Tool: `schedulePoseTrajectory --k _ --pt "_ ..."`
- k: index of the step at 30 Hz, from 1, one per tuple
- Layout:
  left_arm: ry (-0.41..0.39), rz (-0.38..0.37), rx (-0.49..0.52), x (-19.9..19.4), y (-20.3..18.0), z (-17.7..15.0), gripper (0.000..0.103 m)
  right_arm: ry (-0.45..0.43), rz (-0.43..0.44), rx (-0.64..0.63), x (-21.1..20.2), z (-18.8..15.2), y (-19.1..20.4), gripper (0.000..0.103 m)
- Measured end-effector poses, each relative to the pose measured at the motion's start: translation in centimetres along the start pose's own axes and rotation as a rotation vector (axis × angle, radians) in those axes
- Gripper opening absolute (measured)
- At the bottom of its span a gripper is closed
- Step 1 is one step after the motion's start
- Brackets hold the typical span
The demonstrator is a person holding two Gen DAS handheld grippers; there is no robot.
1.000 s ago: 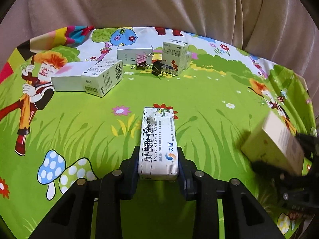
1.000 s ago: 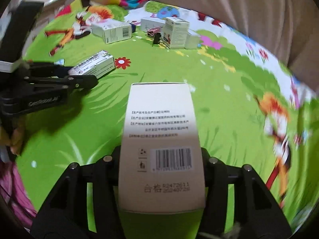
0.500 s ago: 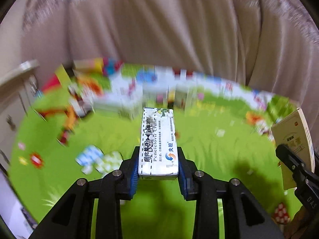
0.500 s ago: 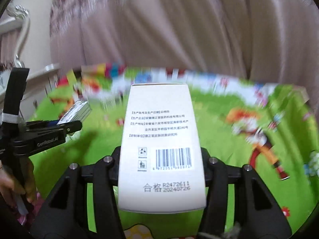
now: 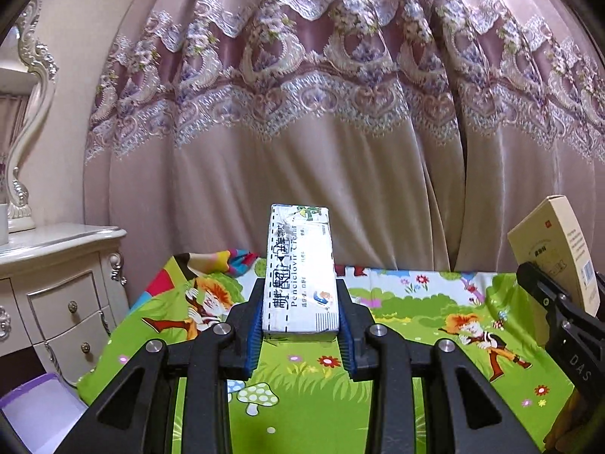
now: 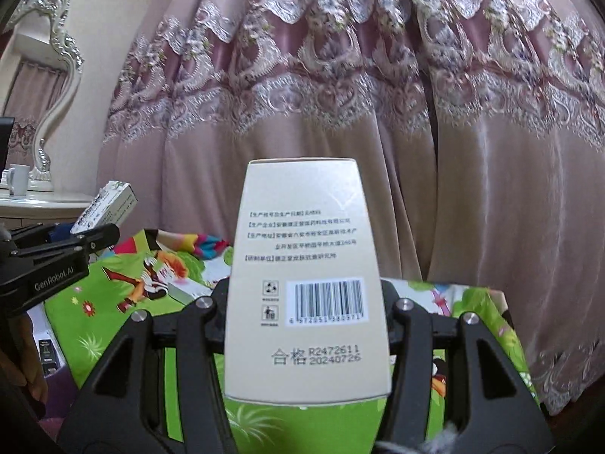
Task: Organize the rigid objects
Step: 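Lift both held boxes and carry them over the storage box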
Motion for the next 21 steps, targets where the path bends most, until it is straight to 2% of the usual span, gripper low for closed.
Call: schedulePoseTrajectory --k 8,11,16,20,21 --pt "-0.140 0.057 0.000 -4.5 2.0 1.8 0.034 -0.195 -0.058 -0.079 -4.2 4.2 2.0 0.055" --pt "-0.139 0.050 -0.004 -5.2 2.5 2.0 0.034 -0.214 -0.034 -0.118 -4.8 5.1 3.5 0.055" --pt "-0.031 0.044 -0.034 -5.1 4.3 0.7 0.034 -0.142 0.095 -0.138 -3.9 5.1 6.7 0.055" --pt "0.150 0.042 -0.094 -3.7 6.9 -1.7 0.034 -0.020 0.255 -0.148 -2.4 4.3 10.4 0.056" --pt "0.201 0.042 -0.127 -3.5 8.1 -2.5 0.034 0.045 0.305 -0.160 -1.6 3.8 11.8 0.056"
Point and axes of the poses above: each gripper's, at about its wrist camera, not at the fingertips, and x roughly the way its jaws point, y to its left, z to its top, the point moved 10 cm from there along x, roughly the way its jaws point, and after that the axes turned 8 degrees about y, right-handed, at the moved point
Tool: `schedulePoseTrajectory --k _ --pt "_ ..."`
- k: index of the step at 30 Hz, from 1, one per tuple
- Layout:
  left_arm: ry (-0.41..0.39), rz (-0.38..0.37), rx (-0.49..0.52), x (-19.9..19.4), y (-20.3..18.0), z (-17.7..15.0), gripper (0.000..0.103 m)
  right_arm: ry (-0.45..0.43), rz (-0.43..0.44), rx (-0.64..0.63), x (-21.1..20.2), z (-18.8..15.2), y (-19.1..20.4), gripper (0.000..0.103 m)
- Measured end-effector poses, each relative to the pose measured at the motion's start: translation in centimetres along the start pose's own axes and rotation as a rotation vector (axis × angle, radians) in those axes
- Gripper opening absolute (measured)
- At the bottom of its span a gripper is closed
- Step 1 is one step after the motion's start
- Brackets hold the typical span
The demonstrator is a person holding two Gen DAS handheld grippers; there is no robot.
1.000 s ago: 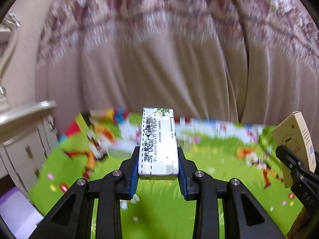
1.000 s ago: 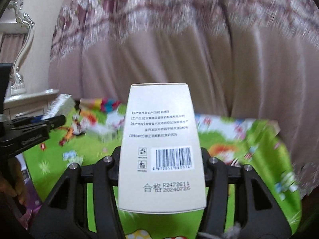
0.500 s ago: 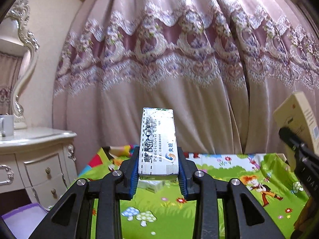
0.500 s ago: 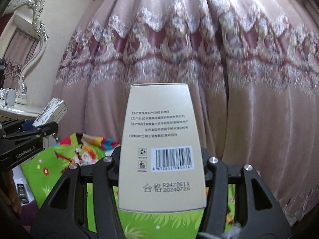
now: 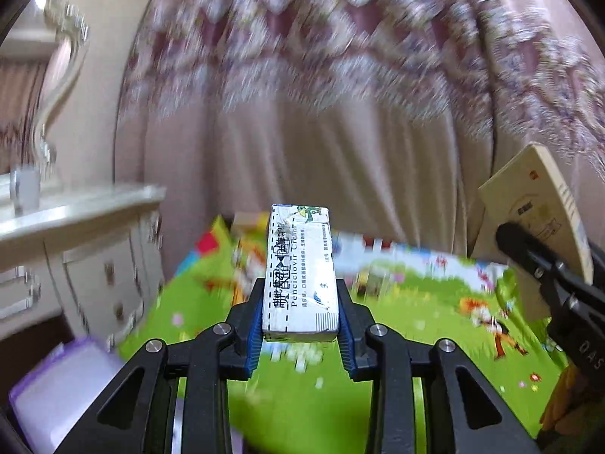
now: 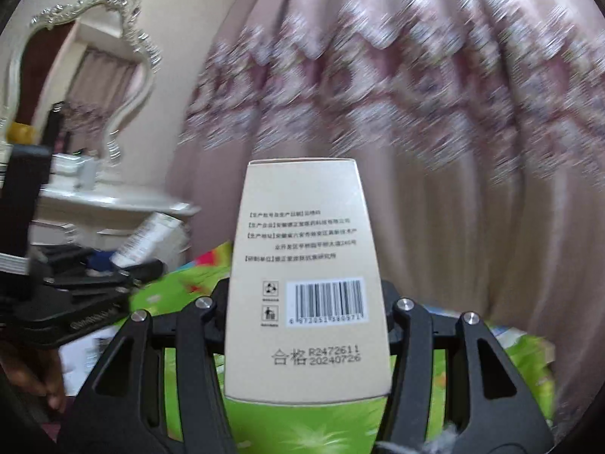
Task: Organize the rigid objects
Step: 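Lift both held boxes and carry them over the storage box, then open the left tool and the right tool to drop both boxes inside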
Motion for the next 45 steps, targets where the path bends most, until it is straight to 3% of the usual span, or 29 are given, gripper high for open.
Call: schedulePoseTrajectory --k 5,9,21,36,45 --pt "0.070 0.065 -0.054 -0.5 4.1 -1.5 0.034 0.171 0.165 0.010 3.3 -1.1 4.2 0.056" --pt "0.089 0.116 -0.098 -1.7 7.2 -2.3 0.034 0.242 0.250 0.017 4.9 -1.6 7.0 0.056" --pt "0.207 0.234 -0.269 -3.2 15.9 -7.9 0.034 0.323 0.418 -0.113 6.5 -2.5 15.7 0.056" --pt "0.299 0.320 -0.366 -2.8 21.1 -11.6 0.034 0.474 0.600 -0.315 7.5 -6.9 24.9 0.056" --pt "0.326 0.364 -0.401 -3.0 23.3 -13.0 0.034 0.508 0.669 -0.450 7.2 -9.7 29.5 0.055"
Point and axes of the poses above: each gripper's, at about its wrist camera, not at the fingertips, and x roughly the way its jaws point, y to its left, z to its top, the point moved 10 cm from there along x, roughly the way its jaws point, and after that the axes turned 8 degrees about y, right-handed, at the moved point
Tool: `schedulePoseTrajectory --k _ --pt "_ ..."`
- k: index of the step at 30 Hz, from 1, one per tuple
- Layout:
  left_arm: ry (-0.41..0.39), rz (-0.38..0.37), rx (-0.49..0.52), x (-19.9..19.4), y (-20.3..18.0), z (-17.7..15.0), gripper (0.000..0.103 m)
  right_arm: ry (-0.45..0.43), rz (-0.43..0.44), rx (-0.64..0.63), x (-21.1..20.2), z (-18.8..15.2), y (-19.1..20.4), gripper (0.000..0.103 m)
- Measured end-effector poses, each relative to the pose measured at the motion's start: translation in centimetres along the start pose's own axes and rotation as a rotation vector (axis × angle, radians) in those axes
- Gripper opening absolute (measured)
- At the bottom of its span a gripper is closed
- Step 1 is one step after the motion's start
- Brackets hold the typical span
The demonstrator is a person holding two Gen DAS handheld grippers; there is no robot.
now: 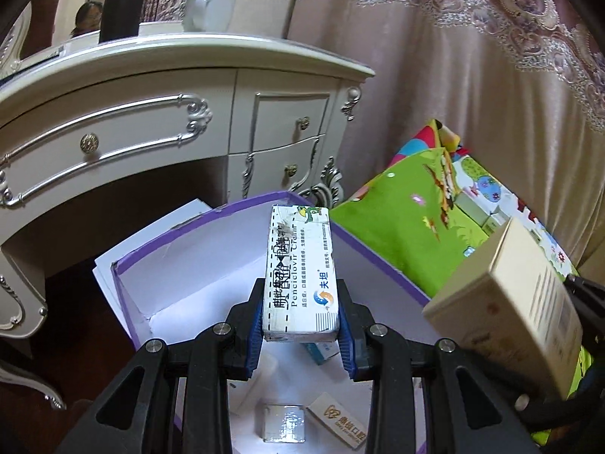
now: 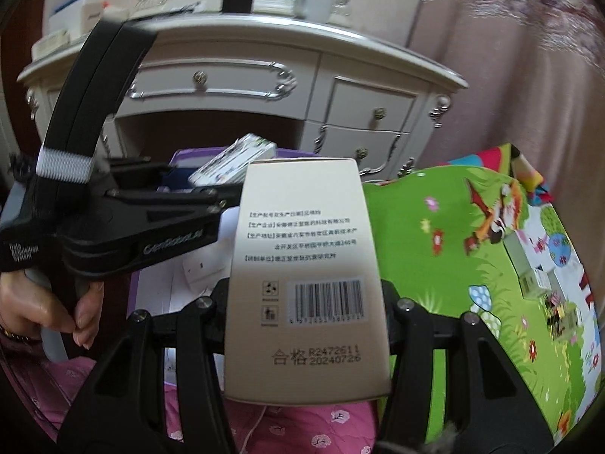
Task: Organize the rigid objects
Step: 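Open the left tool and the right tool to drop both boxes inside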
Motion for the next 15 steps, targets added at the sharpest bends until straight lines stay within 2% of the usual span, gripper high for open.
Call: schedulePoseTrajectory --k 10,12,13,14,15 --pt "0.036 0.076 -0.027 1.2 2.0 -0.3 0.035 0.028 0.048 -0.019 2.1 -0.7 1.5 0.056" --pt "0.048 0.112 -0.028 1.5 2.4 -0.4 0.036 0.018 0.067 -0.012 2.3 -0.6 1.6 0.056" --pt "0.058 0.132 -0.033 1.6 2.7 -0.5 0.048 0.012 0.074 -0.003 2.4 -0.5 1.6 0.058" --pt "0.071 0.154 -0.038 1.8 2.9 -0.6 0.074 0.014 0.079 0.010 2.7 -0.6 1.4 0.062" --pt "0.087 0.188 -0.043 2.1 3.3 -0.7 0.086 0.023 0.081 0.017 2.9 -0.7 1.2 0.073"
Point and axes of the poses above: each gripper's, at about its wrist camera, not at the fingertips, and x roughly the way its jaws point, y to its left, z to its top, the point moved 10 cm from there along x, roughly the way its jaws point, and after that the axes turned 8 degrees about y, right-handed, at the moved point
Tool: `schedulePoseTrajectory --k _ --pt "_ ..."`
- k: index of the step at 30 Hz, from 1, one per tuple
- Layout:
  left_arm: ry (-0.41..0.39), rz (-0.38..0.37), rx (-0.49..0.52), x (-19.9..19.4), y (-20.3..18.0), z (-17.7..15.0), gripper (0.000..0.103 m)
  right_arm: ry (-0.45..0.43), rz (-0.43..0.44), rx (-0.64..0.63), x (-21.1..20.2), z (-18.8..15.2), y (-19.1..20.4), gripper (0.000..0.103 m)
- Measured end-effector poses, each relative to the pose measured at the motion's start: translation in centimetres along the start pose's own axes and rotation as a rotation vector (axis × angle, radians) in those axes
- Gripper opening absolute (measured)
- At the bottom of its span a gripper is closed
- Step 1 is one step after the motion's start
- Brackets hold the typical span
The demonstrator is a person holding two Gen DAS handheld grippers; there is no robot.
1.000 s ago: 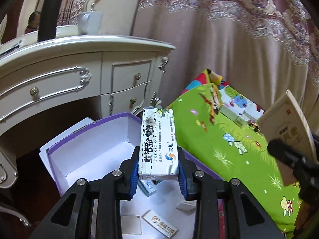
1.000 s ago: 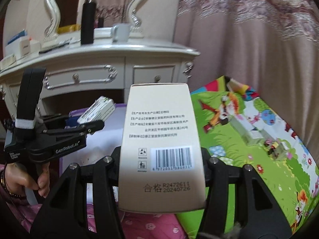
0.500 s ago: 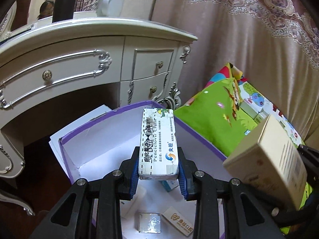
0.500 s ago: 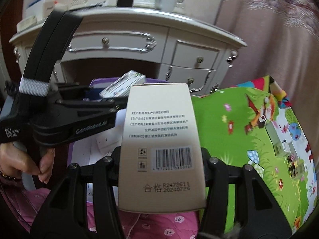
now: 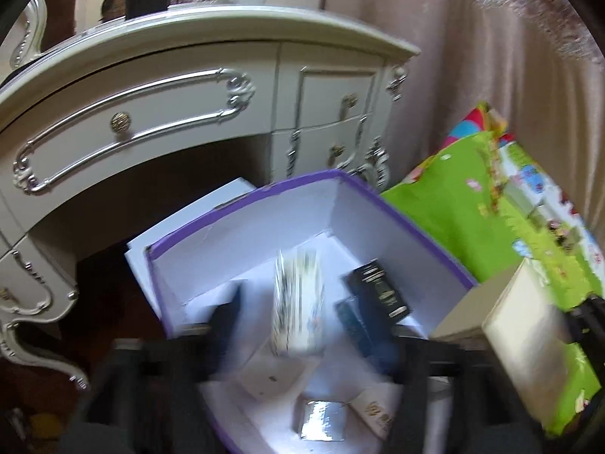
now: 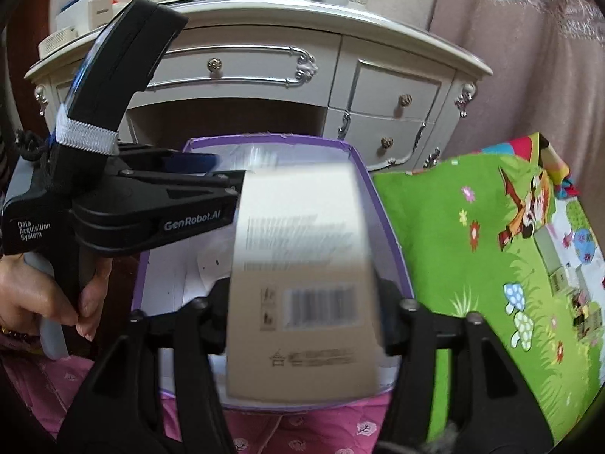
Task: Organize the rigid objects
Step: 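Open the left tool and the right tool to drop both boxes inside, then move both open tools back over the table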
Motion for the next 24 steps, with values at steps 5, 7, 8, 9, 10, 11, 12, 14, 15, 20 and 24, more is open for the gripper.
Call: schedulePoseTrajectory --k 5,7,8,9,10,11,12,14,15,20,24 --pt "-0.049 0.021 -0.001 -1.3 -0.3 0.6 0.094 -0.048 0.002 0.106 -1.8 -0.6 -3.1 0.079" --pt "-0.069 -0.007 0.022 -1.9 -1.9 1.0 0.094 -0.075 -0.024 0.183 -3.3 -1.4 -5.9 0.083" --pt "-0.077 -0.045 0.046 -2.1 -3.4 1.1 0.096 -0.082 -0.040 0.213 -3.8 -1.8 -7.1 0.084" --pt "-0.079 -0.075 0.073 -2.1 -4.9 1.1 0.098 -0.087 -0.064 0.251 -4.4 -2.7 -8.9 0.086" --pt "-0.074 -0.097 0.101 -2.1 -6.4 1.0 0.101 -0.087 -0.091 0.288 -4.9 -3.7 -10.6 0.088" --pt "-0.066 -0.119 0.134 -1.9 -8.1 0.9 0.102 -0.079 -0.124 0.331 -5.4 -5.2 -12.7 0.089" --pt "-0.045 -0.160 0.198 -1.6 -11.2 0.6 0.102 -0.070 -0.145 0.359 -5.7 -6.3 -14.1 0.089" --pt "-0.014 -0.225 0.290 -1.1 -15.7 0.0 0.102 -0.044 -0.200 0.419 -6.5 -9.6 -17.6 0.090" --pt "0.011 -0.265 0.346 -0.7 -18.6 -0.3 0.102 -0.031 -0.225 0.451 -6.8 -11.4 -19.5 0.091" --pt "0.121 -0.363 0.489 4.0 -33.0 -0.4 0.102 0.078 -0.306 0.623 -7.4 -18.7 -27.1 0.091" --pt "0.204 -0.351 0.518 8.0 -40.4 -1.2 0.102 0.115 -0.386 0.743 -9.1 -23.5 -31.8 0.091"
Point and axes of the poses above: each gripper's, at about its wrist camera, not at the fingertips, and x roughly the way its jaws point, y to its left, z to its top, the point moved 10 cm from there along x, roughly the way its jaws point, and after that the axes turned 8 degrees about y, right-handed, at the moved point
